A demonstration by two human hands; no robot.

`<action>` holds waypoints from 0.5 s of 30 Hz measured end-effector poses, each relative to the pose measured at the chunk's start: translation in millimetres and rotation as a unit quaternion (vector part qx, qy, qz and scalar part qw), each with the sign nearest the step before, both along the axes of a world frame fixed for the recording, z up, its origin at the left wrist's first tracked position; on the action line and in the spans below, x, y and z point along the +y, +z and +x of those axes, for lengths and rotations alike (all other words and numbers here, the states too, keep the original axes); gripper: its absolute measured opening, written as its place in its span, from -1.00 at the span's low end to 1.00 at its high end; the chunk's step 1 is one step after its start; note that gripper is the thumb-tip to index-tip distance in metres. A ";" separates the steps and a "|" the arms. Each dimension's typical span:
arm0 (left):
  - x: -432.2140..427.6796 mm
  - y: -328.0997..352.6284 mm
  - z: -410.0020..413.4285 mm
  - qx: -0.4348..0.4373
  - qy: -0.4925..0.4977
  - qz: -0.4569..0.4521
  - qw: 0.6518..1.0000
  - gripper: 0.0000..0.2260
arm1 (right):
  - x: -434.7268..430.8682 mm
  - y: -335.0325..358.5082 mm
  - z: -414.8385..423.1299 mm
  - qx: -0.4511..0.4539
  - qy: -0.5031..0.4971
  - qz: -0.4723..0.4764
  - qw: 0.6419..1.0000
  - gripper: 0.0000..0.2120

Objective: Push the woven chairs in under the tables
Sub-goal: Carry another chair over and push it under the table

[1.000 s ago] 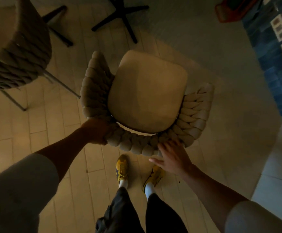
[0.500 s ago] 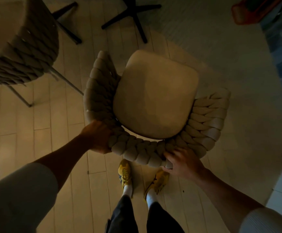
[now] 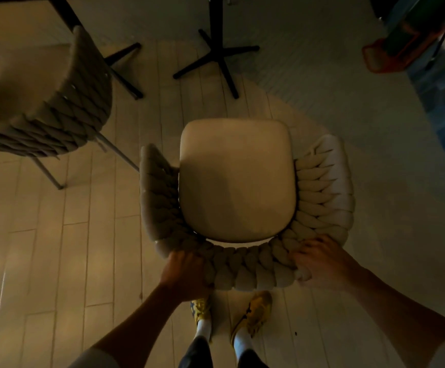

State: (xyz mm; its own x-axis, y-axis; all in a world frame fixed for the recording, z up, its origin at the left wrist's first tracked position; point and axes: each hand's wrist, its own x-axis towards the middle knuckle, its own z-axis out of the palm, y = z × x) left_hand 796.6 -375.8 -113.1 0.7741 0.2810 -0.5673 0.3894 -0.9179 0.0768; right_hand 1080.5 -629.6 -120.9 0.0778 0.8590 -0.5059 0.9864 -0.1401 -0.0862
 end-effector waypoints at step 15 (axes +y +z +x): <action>-26.7 0.5 18.4 0.008 0.027 0.002 1.000 -0.40 | 5.9 8.8 31.7 -0.011 -0.018 -0.055 0.998 -0.44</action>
State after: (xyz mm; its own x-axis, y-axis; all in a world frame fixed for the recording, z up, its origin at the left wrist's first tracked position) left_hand 815.0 -402.5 -112.6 0.7487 0.3231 -0.5788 0.4387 -0.8961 0.0672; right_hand 1112.2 -623.8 -112.1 0.1196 0.7945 -0.5954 0.9820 -0.1830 -0.0470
